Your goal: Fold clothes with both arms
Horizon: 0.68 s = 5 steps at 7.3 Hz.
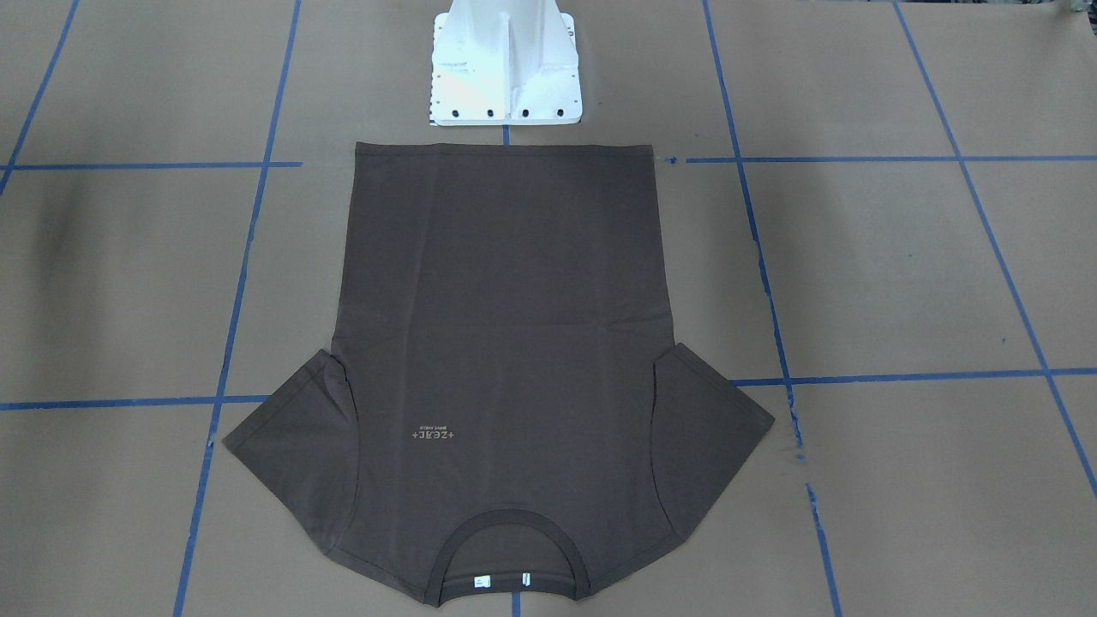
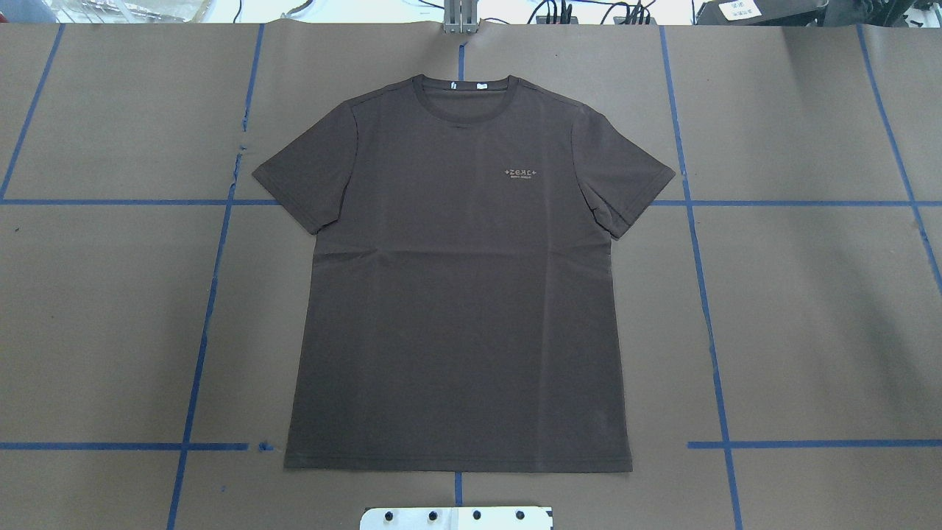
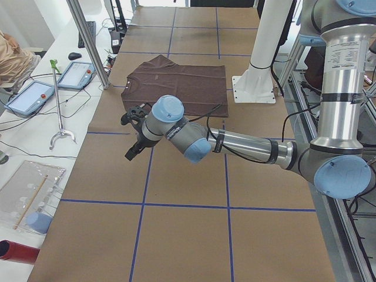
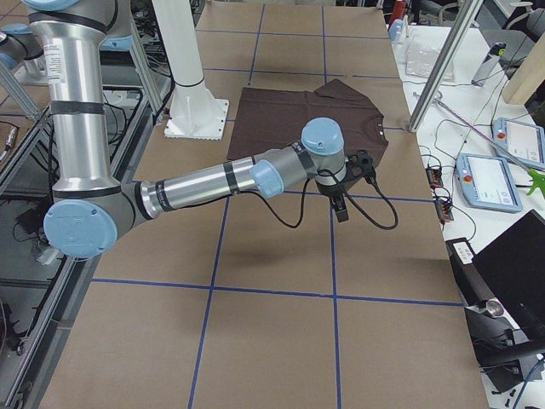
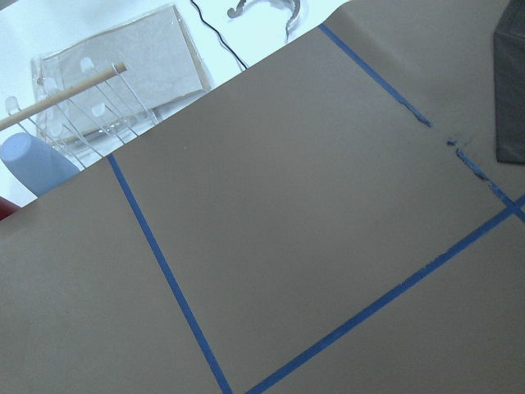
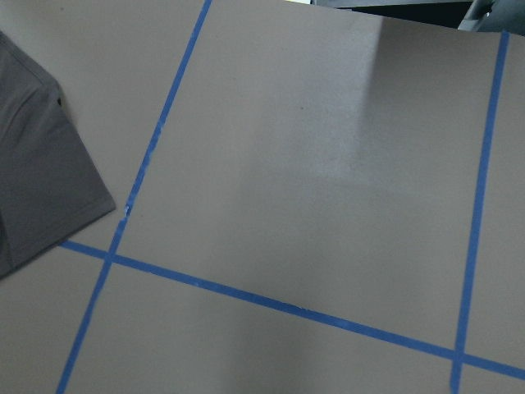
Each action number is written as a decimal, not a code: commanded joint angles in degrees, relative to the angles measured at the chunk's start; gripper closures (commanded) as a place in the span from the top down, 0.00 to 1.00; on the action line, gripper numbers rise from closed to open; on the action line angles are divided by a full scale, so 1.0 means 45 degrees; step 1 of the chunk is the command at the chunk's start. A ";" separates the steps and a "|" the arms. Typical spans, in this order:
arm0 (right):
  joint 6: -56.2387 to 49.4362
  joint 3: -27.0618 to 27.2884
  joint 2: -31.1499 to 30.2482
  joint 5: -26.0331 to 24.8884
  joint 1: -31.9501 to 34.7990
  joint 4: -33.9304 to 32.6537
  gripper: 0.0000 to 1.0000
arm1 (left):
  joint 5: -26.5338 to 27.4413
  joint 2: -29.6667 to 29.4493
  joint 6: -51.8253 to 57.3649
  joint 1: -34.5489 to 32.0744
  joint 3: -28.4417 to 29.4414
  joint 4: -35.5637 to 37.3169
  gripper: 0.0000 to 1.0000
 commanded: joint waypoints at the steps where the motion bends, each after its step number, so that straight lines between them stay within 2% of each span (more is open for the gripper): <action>1: 0.5435 -0.1392 0.1205 -0.2641 -0.2828 0.3739 0.99 | 0.0000 -0.0004 -0.0050 -0.0016 0.0019 -0.0191 1.00; 2: 0.7220 -0.3027 0.2682 -0.3796 -0.3984 0.5036 0.97 | 0.0000 -0.0004 -0.0031 0.0003 0.0038 -0.0210 1.00; 4: 0.8872 -0.5648 0.4428 -0.5557 -0.5589 0.6818 0.83 | 0.0000 0.0035 -0.0011 0.0003 0.0019 -0.0210 1.00; 5: 0.9420 -0.6240 0.4919 -0.6590 -0.6312 0.7000 0.78 | 0.0000 0.0035 -0.0011 0.0003 0.0000 -0.0210 1.00</action>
